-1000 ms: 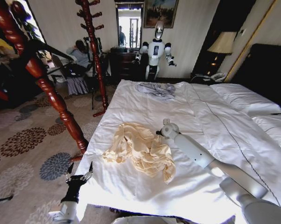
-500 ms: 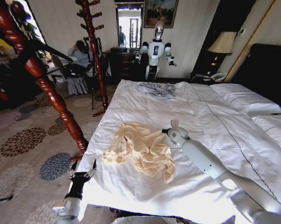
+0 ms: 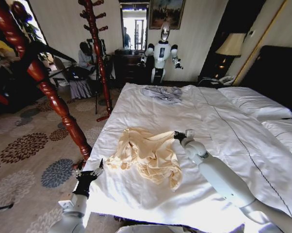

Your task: Pick up the clothes from the bed and hang them on the clothes hanger.

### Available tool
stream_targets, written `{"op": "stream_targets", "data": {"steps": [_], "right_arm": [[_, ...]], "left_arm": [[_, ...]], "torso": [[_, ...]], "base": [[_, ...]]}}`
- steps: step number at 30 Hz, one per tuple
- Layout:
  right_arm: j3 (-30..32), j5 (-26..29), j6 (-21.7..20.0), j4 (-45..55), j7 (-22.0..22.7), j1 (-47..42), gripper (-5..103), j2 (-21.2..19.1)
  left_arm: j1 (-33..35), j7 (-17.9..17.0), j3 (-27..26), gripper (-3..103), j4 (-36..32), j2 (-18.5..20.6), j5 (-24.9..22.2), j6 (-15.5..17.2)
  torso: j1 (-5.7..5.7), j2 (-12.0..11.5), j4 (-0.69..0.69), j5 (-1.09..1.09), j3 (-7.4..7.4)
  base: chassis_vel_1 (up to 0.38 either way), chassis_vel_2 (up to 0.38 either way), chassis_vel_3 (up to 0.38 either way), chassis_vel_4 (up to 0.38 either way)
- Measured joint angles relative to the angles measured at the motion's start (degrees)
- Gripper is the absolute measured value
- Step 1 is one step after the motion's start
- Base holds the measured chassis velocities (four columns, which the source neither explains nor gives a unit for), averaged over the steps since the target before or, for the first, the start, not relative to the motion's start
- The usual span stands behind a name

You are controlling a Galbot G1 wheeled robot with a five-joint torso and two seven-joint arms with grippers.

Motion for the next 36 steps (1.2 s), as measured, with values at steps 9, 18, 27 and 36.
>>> {"op": "stream_targets", "data": {"steps": [9,18,27,36], "right_arm": [[0.6,-2.5,1.4,0.6,-0.1,-1.8,0,0.2],[-0.2,-6.2,3.8,1.3,-1.5,-3.4,0,1.7],[0.6,-6.5,3.8,3.8,-1.5,-5.7,0,0.7],[2.2,-6.6,3.6,4.7,-1.4,-8.0,0,-0.3]], "left_arm": [[-8.4,-4.7,1.6,100,1.0,4.8,-8.3,3.6],[-14.2,-7.6,3.5,100,3.9,9.9,-17.4,5.7],[-30.3,-14.0,10.4,100,10.4,15.1,-27.8,10.8],[-47.9,-23.7,21.4,100,18.1,14.3,-39.0,16.3]], "torso": [[0.0,0.0,0.0,-0.01,0.0],[0.0,0.0,0.03,0.01,0.0],[0.01,0.0,-0.01,-0.01,0.01],[0.01,0.0,0.0,0.01,0.01]], "base": [[0.0,0.0,0.0,0.0],[0.0,0.0,0.0,0.0],[0.0,0.0,0.0,0.0],[0.0,0.0,0.0,0.0]]}}
